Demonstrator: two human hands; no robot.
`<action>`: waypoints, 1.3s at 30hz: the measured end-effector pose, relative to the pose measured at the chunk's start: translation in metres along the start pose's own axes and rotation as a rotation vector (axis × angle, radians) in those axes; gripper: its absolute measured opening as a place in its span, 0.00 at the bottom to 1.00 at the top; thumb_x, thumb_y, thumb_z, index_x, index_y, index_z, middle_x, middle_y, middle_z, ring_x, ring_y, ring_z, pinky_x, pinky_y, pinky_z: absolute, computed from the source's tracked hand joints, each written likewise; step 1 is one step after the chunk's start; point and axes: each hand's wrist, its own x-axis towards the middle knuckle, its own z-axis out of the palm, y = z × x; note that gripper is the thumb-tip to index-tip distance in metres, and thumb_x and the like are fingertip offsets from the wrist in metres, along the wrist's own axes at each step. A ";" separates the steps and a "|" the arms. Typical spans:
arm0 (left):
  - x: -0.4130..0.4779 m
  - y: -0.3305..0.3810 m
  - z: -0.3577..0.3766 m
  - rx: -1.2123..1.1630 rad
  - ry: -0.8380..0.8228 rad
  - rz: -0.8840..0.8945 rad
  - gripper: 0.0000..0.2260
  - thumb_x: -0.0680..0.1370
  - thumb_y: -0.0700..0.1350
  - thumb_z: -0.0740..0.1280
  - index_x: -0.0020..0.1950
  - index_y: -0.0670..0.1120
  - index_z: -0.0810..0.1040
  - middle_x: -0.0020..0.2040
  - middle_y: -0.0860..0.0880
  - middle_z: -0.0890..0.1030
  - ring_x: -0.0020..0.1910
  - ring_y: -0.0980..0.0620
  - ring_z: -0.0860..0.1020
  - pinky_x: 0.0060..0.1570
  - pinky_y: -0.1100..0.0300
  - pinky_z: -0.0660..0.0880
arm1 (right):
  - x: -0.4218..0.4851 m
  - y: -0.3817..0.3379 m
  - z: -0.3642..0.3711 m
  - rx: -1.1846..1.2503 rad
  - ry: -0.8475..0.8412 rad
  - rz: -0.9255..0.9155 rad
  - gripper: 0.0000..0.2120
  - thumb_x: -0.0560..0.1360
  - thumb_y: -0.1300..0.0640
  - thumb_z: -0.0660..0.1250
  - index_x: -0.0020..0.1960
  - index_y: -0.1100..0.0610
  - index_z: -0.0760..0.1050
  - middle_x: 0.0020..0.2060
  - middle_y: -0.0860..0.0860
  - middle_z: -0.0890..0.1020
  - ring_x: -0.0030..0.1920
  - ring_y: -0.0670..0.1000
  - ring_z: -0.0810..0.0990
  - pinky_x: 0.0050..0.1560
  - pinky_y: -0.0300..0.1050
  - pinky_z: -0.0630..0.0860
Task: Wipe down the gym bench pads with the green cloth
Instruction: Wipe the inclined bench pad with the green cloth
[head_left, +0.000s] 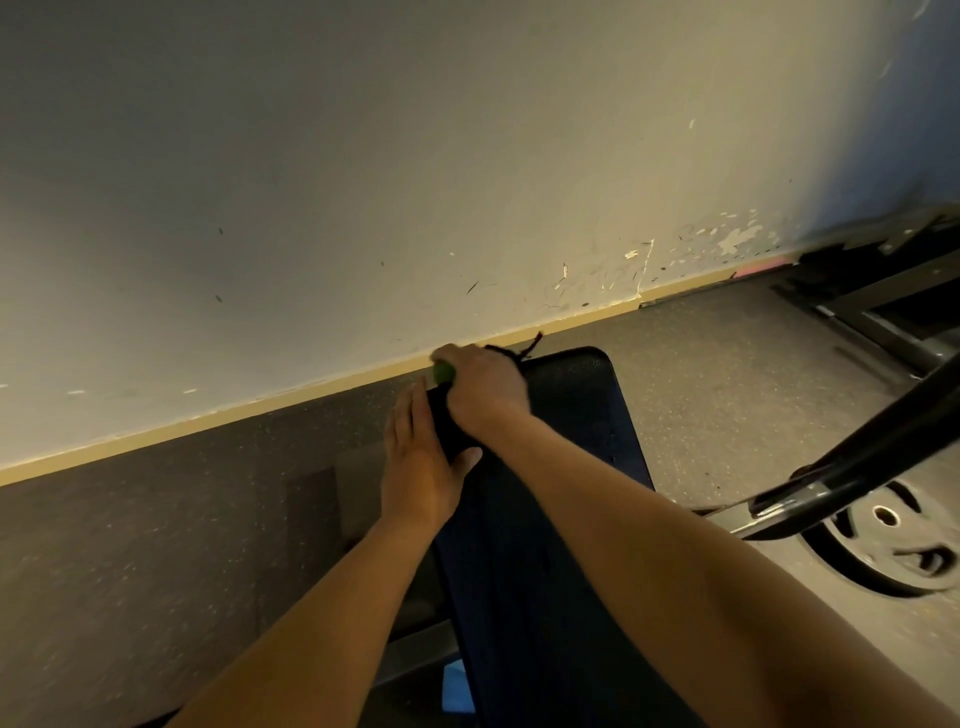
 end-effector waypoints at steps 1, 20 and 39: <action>0.000 -0.001 0.001 -0.034 0.012 -0.009 0.50 0.76 0.53 0.73 0.82 0.51 0.38 0.83 0.50 0.45 0.81 0.49 0.45 0.77 0.49 0.50 | 0.000 -0.010 0.005 0.040 -0.042 -0.041 0.23 0.78 0.64 0.60 0.69 0.46 0.70 0.57 0.51 0.80 0.56 0.54 0.78 0.53 0.50 0.79; -0.009 -0.012 0.006 -0.081 0.044 0.052 0.45 0.78 0.53 0.70 0.82 0.50 0.40 0.83 0.48 0.45 0.81 0.50 0.47 0.74 0.56 0.50 | -0.036 0.032 0.028 0.232 0.444 -0.029 0.21 0.78 0.69 0.63 0.68 0.54 0.76 0.67 0.51 0.77 0.72 0.50 0.70 0.75 0.53 0.64; -0.016 -0.013 0.013 -0.226 0.046 0.024 0.42 0.81 0.47 0.67 0.81 0.56 0.37 0.82 0.55 0.38 0.80 0.55 0.43 0.73 0.59 0.46 | -0.065 0.064 0.026 0.282 0.576 0.191 0.31 0.74 0.76 0.62 0.73 0.57 0.69 0.73 0.52 0.70 0.77 0.51 0.60 0.75 0.47 0.61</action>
